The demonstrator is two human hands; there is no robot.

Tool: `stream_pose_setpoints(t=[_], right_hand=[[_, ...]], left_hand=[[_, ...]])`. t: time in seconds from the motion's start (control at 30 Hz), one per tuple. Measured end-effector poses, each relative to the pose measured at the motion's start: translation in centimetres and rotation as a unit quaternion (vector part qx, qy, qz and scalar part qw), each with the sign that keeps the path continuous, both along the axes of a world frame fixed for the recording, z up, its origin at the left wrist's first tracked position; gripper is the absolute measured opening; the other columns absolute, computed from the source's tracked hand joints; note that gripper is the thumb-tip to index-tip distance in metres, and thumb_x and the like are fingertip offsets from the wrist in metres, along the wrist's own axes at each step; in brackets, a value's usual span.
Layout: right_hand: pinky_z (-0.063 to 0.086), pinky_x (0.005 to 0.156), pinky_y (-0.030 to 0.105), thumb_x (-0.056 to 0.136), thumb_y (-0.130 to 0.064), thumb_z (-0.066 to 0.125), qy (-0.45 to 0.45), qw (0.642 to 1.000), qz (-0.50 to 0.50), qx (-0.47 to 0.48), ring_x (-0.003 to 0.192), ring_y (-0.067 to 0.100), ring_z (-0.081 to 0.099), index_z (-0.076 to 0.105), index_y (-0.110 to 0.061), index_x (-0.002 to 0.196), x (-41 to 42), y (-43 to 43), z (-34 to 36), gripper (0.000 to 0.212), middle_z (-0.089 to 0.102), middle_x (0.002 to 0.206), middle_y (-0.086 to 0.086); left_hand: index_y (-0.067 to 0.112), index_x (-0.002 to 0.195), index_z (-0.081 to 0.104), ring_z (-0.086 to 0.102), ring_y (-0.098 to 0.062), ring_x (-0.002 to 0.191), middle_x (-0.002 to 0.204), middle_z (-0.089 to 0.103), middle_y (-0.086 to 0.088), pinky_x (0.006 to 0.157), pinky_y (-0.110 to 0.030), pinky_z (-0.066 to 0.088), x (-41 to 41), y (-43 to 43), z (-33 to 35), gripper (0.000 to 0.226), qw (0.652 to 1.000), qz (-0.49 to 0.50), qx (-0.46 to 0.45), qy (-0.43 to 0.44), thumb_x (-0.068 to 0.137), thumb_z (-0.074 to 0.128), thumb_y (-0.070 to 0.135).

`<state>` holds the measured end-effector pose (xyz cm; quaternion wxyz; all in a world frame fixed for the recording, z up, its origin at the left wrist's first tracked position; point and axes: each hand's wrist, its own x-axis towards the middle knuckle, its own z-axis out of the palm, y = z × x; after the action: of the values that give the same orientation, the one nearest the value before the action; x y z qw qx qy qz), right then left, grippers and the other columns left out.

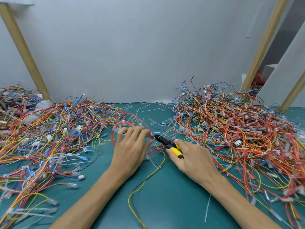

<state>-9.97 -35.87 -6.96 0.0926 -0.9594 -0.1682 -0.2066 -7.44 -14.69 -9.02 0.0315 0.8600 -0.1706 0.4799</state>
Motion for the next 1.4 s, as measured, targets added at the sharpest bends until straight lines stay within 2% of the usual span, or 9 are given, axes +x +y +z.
stream_pose_setpoints(t=[0.23, 0.37, 0.47, 0.6, 0.7, 0.8, 1.1, 1.3, 1.4], right_hand=[[0.039, 0.059, 0.038, 0.092, -0.063, 0.038, 0.079, 0.988, 0.016, 0.129, 0.066, 0.025, 0.054, 0.054, -0.019, 0.078, -0.1, 0.0, 0.4, 0.049, 0.055, 0.062, -0.002], [0.050, 0.069, 0.039, 0.096, -0.058, 0.040, 0.164, 0.964, 0.036, 0.207, 0.062, 0.025, 0.059, 0.059, -0.013, 0.074, 0.6, -0.6, 0.7, 0.054, 0.061, 0.063, 0.008], [0.051, 0.060, 0.030, 0.098, -0.054, 0.043, 0.219, 0.942, 0.062, 0.247, 0.051, 0.016, 0.062, 0.062, -0.012, 0.074, 1.1, -1.0, 0.7, 0.052, 0.064, 0.065, 0.006], [0.044, 0.049, 0.018, 0.099, -0.051, 0.044, 0.241, 0.928, 0.082, 0.272, 0.046, 0.014, 0.061, 0.063, -0.015, 0.071, 1.6, -1.4, 0.6, 0.049, 0.065, 0.064, 0.008], [0.047, 0.050, 0.019, 0.099, -0.052, 0.044, 0.253, 0.927, 0.089, 0.262, 0.047, 0.013, 0.062, 0.063, -0.018, 0.071, 1.8, -1.5, 0.7, 0.048, 0.066, 0.065, 0.006], [0.049, 0.054, 0.022, 0.099, -0.053, 0.044, 0.258, 0.930, 0.096, 0.243, 0.049, 0.012, 0.063, 0.063, -0.019, 0.072, 1.7, -1.6, 0.8, 0.047, 0.066, 0.064, 0.002], [0.043, 0.062, 0.043, 0.084, -0.072, 0.037, 0.142, 0.975, 0.058, 0.160, 0.061, 0.021, 0.049, 0.049, -0.017, 0.073, 0.3, -0.7, -0.1, 0.057, 0.051, 0.058, 0.002], [0.044, 0.066, 0.035, 0.083, -0.062, 0.048, 0.071, 0.995, 0.046, 0.059, 0.083, 0.019, 0.056, 0.047, -0.030, 0.096, 0.5, -1.1, -0.6, 0.034, 0.056, 0.088, -0.010], [0.030, 0.066, 0.028, 0.086, -0.048, 0.057, 0.061, 0.995, 0.054, 0.053, 0.089, 0.015, 0.052, 0.050, -0.030, 0.109, 0.7, -1.4, -0.5, 0.030, 0.050, 0.092, -0.014]], left_hand=[[0.023, 0.113, 0.068, 0.058, -0.022, 0.118, 0.135, 0.058, 0.000, 0.107, -0.047, 0.033, -0.3, -0.2, 0.3, 0.024, 0.997, -0.008, 0.020, -0.076, 0.090, 0.066, 0.018], [0.021, 0.116, 0.064, 0.063, -0.020, 0.107, 0.127, 0.063, 0.003, 0.103, -0.041, 0.036, -0.5, -0.2, 0.8, 0.022, 0.999, -0.035, -0.002, -0.038, 0.095, 0.059, 0.020], [0.020, 0.116, 0.067, 0.064, -0.020, 0.100, 0.119, 0.067, 0.007, 0.094, -0.036, 0.037, -0.6, -0.3, 0.8, 0.023, 1.000, -0.019, -0.011, -0.021, 0.094, 0.059, 0.024], [0.027, 0.104, 0.071, 0.056, -0.021, 0.112, 0.103, 0.070, 0.019, 0.099, -0.039, 0.029, -0.5, 0.1, 1.1, 0.013, 0.996, 0.022, 0.006, -0.083, 0.096, 0.061, 0.025], [0.022, 0.096, 0.073, 0.062, -0.023, 0.108, 0.093, 0.071, 0.011, 0.103, -0.041, 0.036, -0.4, 0.3, 1.1, 0.012, 0.997, -0.003, 0.006, -0.079, 0.096, 0.062, 0.026], [0.015, 0.095, 0.071, 0.065, -0.026, 0.086, 0.084, 0.067, 0.002, 0.093, -0.042, 0.044, -0.4, 0.1, 0.8, 0.022, 0.999, -0.032, -0.010, -0.014, 0.097, 0.056, 0.031], [0.013, 0.075, 0.063, 0.051, -0.027, 0.066, 0.071, 0.058, 0.001, 0.075, -0.035, 0.037, -0.2, 0.4, 0.2, 0.041, 0.999, -0.030, -0.016, 0.008, 0.101, 0.043, 0.038], [0.016, 0.076, 0.063, 0.048, -0.024, 0.072, 0.072, 0.056, 0.003, 0.077, -0.033, 0.036, 0.1, 0.7, -0.1, 0.034, 0.998, -0.052, -0.022, 0.000, 0.099, 0.050, 0.037], [0.015, 0.077, 0.063, 0.047, -0.024, 0.073, 0.072, 0.055, 0.003, 0.078, -0.032, 0.036, 0.3, 0.6, -0.2, 0.033, 0.998, -0.064, -0.019, 0.000, 0.098, 0.051, 0.037]])
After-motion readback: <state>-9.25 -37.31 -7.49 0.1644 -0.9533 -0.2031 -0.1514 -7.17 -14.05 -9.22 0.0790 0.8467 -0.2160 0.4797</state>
